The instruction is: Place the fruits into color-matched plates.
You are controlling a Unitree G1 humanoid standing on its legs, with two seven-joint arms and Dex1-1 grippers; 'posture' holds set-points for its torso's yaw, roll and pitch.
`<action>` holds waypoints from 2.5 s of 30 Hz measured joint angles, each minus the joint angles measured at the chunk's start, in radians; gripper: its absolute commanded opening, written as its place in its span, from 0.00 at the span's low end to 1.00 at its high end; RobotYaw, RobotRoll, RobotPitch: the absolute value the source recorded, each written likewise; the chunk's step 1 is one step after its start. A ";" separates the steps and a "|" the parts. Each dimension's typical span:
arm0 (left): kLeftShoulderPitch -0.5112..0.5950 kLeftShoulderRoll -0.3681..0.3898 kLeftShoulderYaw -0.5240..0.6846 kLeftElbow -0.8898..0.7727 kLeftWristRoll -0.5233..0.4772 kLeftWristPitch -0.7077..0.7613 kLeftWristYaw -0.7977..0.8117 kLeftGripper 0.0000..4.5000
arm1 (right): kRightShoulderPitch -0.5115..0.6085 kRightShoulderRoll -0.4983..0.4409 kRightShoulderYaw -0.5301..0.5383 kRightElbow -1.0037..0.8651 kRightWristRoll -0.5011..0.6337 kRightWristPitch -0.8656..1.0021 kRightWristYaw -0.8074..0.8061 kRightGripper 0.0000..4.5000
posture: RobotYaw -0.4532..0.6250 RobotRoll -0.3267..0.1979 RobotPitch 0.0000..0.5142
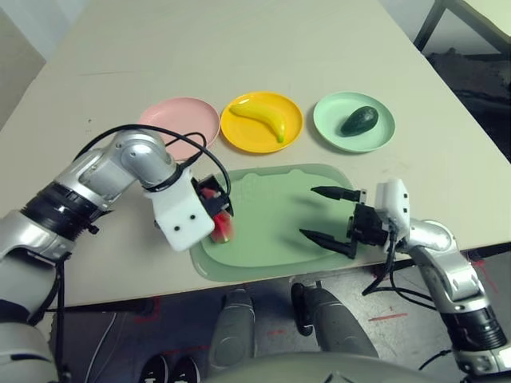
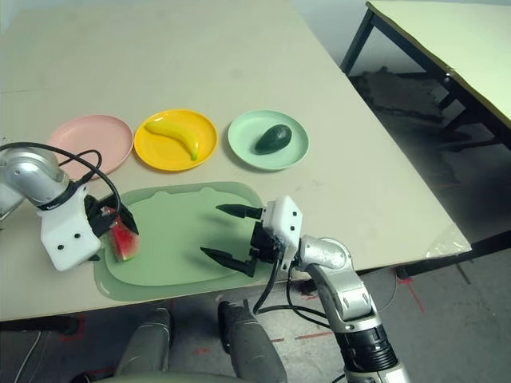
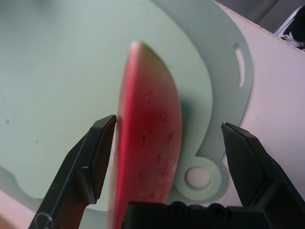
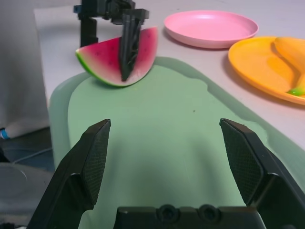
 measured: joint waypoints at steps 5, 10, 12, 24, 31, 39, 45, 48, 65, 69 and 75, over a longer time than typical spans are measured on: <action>-0.004 -0.004 -0.004 0.049 0.020 -0.003 -0.001 0.49 | 0.028 -0.019 0.000 0.000 0.012 -0.033 0.025 1.00 | 0.38 0.62 0.35; -0.008 -0.003 -0.011 0.065 0.020 -0.017 -0.001 0.45 | 0.038 -0.027 0.002 0.000 0.044 -0.077 0.077 1.00 | 0.39 0.62 0.35; -0.013 -0.003 -0.011 0.072 0.020 -0.018 -0.002 0.45 | 0.041 -0.028 0.004 0.000 0.051 -0.087 0.096 1.00 | 0.39 0.62 0.35; -0.153 0.027 0.048 0.126 -0.038 0.104 -0.002 0.45 | 0.026 -0.018 0.027 -0.012 0.089 -0.098 0.125 1.00 | 0.41 0.62 0.34; -0.241 0.034 0.159 0.376 0.111 0.090 0.063 0.45 | 0.040 0.030 0.026 -0.110 0.110 0.009 -0.045 1.00 | 0.44 0.62 0.34; -0.321 0.026 0.192 0.773 0.397 -0.020 0.370 0.45 | 0.093 0.088 -0.003 -0.219 0.108 0.135 -0.302 1.00 | 0.41 0.62 0.34; -0.370 -0.060 0.159 0.979 0.573 -0.070 0.641 0.45 | 0.100 0.057 -0.002 -0.219 0.108 0.139 -0.290 1.00 | 0.38 0.62 0.35; -0.389 -0.113 0.150 1.031 0.631 -0.073 0.747 0.45 | 0.105 0.050 -0.003 -0.219 0.112 0.139 -0.284 1.00 | 0.38 0.62 0.36; -0.376 -0.212 0.155 1.103 0.683 -0.074 0.847 0.95 | 0.146 0.021 -0.009 -0.221 0.134 0.140 -0.252 1.00 | 0.38 0.62 0.39; -0.377 -0.208 0.161 1.103 0.679 -0.074 0.843 0.99 | 0.141 0.022 -0.009 -0.220 0.134 0.140 -0.252 1.00 | 0.38 0.62 0.38; -0.387 -0.203 0.172 1.102 0.671 -0.086 0.831 0.99 | 0.126 0.023 -0.011 -0.209 0.134 0.140 -0.256 1.00 | 0.38 0.62 0.38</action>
